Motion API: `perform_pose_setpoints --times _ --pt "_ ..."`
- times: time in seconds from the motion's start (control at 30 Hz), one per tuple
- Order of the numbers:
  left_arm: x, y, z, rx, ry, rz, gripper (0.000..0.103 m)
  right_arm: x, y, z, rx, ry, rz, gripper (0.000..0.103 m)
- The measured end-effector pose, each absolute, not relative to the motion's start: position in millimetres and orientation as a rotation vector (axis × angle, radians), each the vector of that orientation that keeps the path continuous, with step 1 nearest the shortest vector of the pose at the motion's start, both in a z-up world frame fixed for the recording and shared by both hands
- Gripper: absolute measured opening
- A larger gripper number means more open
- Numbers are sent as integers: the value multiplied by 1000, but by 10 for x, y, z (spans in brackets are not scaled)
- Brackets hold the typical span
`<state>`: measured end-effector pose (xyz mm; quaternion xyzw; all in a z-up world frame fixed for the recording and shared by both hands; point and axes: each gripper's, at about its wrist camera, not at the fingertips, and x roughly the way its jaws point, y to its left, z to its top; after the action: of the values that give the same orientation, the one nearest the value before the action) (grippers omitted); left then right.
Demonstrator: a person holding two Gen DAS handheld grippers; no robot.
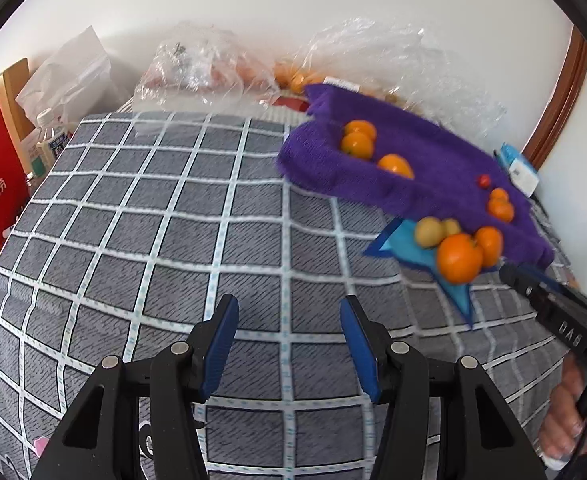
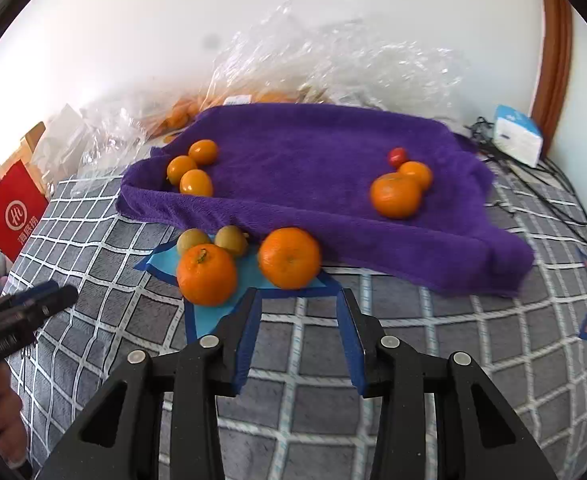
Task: Organize fruits
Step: 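Lower the right tool onto another mandarin by the blue star and close it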
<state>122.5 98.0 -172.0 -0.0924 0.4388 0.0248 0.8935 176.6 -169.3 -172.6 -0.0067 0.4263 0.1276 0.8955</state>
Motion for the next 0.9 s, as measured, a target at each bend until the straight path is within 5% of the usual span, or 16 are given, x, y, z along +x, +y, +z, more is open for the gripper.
perform_pose_setpoints --times 0.33,0.4,0.9 --pt "1171 1056 -1787 -200 908 61 51 2134 -1585 -1929 14 924 284 47" --pt "1174 1054 -1786 -200 912 63 51 2165 -1590 -1943 27 928 290 40" --pt "1662 397 -1621 -125 862 -73 50 1741 -2140 -1819 -28 869 233 39"
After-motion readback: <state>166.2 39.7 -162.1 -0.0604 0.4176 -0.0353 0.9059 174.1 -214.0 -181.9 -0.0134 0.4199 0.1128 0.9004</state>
